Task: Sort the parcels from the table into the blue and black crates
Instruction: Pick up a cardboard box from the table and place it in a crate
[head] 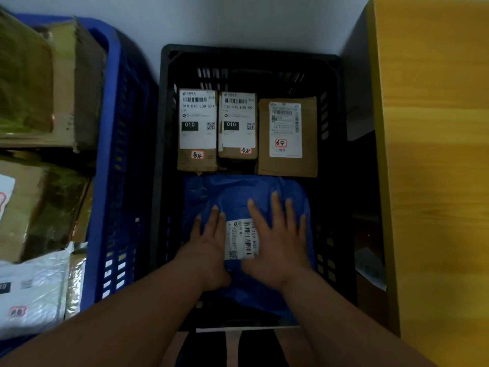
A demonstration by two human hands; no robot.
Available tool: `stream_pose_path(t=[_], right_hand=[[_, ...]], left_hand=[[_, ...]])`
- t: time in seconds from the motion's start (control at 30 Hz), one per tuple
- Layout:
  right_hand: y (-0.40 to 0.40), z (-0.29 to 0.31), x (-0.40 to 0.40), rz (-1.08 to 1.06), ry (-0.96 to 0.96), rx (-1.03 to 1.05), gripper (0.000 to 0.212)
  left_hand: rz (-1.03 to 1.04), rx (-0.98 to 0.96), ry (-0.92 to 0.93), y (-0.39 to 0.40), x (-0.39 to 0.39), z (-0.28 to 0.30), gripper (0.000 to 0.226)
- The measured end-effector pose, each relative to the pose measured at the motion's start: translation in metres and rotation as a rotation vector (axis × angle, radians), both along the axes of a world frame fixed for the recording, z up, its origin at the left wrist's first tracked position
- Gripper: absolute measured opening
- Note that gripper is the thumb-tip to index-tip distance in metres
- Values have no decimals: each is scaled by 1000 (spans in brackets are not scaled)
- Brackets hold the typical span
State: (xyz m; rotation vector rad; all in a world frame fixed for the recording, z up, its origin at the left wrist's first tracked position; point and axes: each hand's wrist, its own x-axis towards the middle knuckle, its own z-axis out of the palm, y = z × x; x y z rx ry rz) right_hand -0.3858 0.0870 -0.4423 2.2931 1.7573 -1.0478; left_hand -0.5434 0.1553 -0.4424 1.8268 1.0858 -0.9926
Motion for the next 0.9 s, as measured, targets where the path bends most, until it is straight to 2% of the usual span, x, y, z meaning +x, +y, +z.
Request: stream_pose_path(t=[0.13,0.27,0.37,0.67,0.8,0.9], right_hand=[[-30,-14,3,113,-71,-264,141],[-17,-26,-2,111,-146,-351,149],[-13,-40,-5,94,-190,-403,147],[-7,-63,-11,56,-207,-426,128],[-5,-45,-4,157,-205,-456,138],[4,-28,0,286,-281,-377,140]], left_hand=[[-43,22,-51,-7,-3,1,143],[-64,69,59,-14,12,-15,148],[-70,146,134,-21,25,-30,147],[-106,187,135,-21,23,-65,137],[-152,156,141,-12,24,-47,140],[-245,204,55,15,14,-27,136]])
